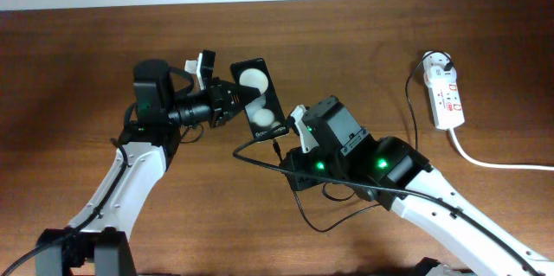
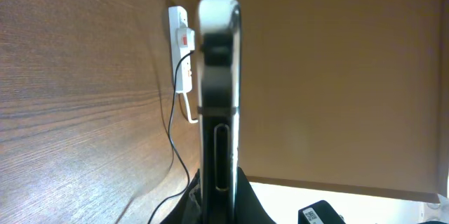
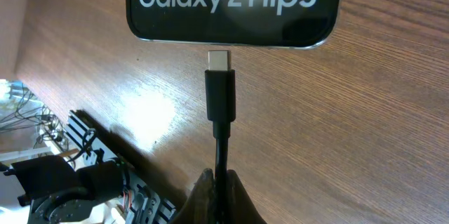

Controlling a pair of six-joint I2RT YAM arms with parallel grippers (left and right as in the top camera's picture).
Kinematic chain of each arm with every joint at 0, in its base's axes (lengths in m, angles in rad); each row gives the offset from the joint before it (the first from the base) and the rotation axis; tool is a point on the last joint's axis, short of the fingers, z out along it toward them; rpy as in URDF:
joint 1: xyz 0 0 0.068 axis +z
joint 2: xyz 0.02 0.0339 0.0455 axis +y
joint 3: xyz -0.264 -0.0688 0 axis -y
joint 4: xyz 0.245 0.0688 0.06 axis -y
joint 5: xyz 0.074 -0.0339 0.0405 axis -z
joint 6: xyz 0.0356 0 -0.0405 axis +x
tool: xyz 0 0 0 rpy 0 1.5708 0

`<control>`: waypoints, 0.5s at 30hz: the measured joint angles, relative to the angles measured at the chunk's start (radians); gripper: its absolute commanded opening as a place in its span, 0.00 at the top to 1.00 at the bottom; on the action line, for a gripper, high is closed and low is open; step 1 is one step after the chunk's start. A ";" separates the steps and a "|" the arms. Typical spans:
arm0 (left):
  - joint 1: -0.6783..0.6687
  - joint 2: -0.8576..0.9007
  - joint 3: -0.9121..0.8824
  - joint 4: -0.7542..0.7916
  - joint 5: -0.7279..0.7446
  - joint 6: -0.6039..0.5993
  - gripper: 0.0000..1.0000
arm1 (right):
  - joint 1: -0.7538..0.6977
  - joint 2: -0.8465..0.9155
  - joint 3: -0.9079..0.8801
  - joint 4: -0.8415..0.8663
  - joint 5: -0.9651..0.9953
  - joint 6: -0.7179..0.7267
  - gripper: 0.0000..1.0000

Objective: Plug charger to phone and switch on socket
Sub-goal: 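Push the USB-C plug into the phone port with the right gripper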

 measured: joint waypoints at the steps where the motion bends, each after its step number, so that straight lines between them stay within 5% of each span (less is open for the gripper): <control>1: 0.000 0.000 0.000 0.000 0.000 -0.002 1.00 | 0.000 0.000 0.000 0.000 0.000 0.000 0.96; 15: 0.001 0.000 0.000 -0.011 0.008 -0.018 1.00 | 0.000 0.000 0.000 0.009 -0.012 0.001 0.96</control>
